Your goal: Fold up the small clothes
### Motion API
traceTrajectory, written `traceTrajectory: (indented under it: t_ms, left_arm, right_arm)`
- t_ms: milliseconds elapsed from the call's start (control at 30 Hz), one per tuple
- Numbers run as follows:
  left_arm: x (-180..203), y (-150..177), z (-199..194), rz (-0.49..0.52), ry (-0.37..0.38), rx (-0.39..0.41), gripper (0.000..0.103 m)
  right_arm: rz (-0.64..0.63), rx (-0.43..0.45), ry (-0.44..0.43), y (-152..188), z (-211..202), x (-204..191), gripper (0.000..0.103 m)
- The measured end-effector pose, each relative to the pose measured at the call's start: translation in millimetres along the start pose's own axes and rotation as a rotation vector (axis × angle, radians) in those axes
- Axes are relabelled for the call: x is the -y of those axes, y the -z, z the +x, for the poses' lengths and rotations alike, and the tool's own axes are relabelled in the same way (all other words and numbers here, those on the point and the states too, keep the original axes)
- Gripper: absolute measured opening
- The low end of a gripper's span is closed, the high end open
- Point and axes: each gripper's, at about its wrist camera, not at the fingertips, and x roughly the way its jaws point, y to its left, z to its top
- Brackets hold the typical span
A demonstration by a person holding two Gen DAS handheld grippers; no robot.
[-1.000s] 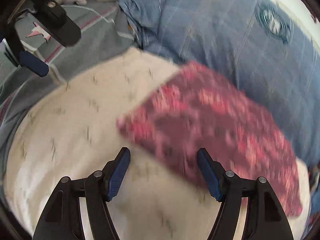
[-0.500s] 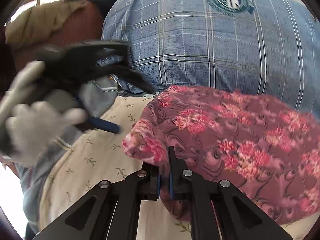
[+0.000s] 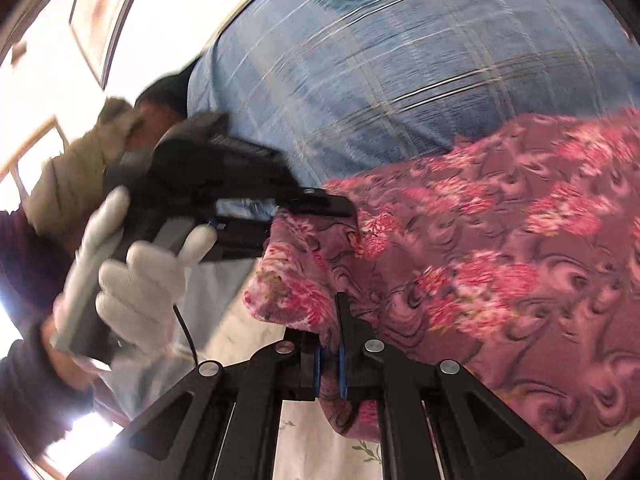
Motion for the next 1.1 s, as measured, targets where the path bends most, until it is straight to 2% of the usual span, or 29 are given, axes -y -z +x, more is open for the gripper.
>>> traceTrajectory:
  t_ms: [167,300,467,600,667,800,900,1000,1033,1067,1100]
  left_arm:
    - [73,8,10,0.125,0.007,0.017,0.012]
    - [130,13,33,0.208,0.033,-0.012,0.012]
    - [203,26,104,0.318,-0.027,-0.086,0.012]
    - [239,30,154,0.347,-0.076,-0.137,0.012]
    - [259,33,179,0.368,-0.08,-0.159,0.007]
    - [276,43,212,0.398,-0.112,-0.191,0.007]
    - [276,47,215,0.403,-0.158,-0.181,0.007]
    - [261,35,180,0.372,-0.161,-0.081,0.009]
    - [253,30,168,0.353,-0.159,-0.058,0.012]
    - [241,23,151,0.32,-0.16,-0.022,0.02]
    - [227,17,135,0.287,-0.167,0.013,0.027]
  right_arm:
    - [0.123,0.127,-0.036,-21,-50,23,0.005]
    - [0.253,0.236,-0.039,-21,-103,48,0.005]
    - [0.443,0.346,-0.034,-17,-151,106,0.005]
    - [0.601,0.414,-0.047,-11,-174,151,0.005]
    - [0.681,0.434,-0.066,-6,-179,169,0.005]
    - [0.816,0.428,-0.053,6,-177,196,0.005]
    - [0.863,0.353,0.011,6,-168,209,0.01]
    - [0.869,0.353,0.075,3,-173,212,0.011]
    - [0.863,0.371,0.094,2,-178,210,0.011]
    - [0.845,0.4,0.12,0,-185,206,0.012]
    - [0.828,0.425,0.141,-2,-192,202,0.017]
